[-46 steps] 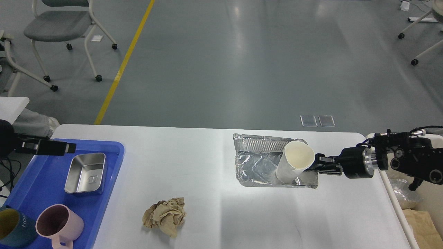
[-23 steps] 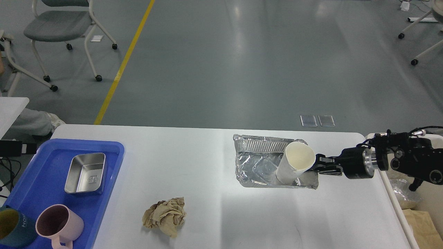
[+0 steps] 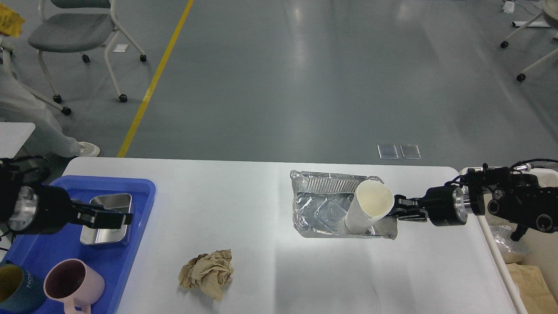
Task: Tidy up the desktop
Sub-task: 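Reach the left gripper down and grasp the crumpled brown paper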
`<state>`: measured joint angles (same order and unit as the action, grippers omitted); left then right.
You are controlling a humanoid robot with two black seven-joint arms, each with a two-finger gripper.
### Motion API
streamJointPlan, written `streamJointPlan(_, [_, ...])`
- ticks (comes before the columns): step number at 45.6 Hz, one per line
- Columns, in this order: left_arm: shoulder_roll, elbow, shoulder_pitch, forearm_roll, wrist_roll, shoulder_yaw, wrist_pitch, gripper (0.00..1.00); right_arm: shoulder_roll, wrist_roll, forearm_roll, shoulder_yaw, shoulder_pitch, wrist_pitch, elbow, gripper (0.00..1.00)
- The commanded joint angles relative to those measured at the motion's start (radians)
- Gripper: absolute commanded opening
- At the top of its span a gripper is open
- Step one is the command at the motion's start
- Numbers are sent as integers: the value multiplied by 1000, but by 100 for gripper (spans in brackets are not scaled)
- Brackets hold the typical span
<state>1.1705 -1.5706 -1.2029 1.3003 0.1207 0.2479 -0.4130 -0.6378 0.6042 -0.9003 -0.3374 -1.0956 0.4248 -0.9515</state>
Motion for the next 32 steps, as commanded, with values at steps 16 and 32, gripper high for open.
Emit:
streamJointPlan(16, [-351, 126, 124, 33, -93, 4, 62, 86, 0, 0, 0, -2, 3, 2, 11, 0])
streamJointPlan(32, [-551, 271, 223, 59, -127, 5, 86, 87, 0, 0, -2, -2, 5, 2, 14, 0])
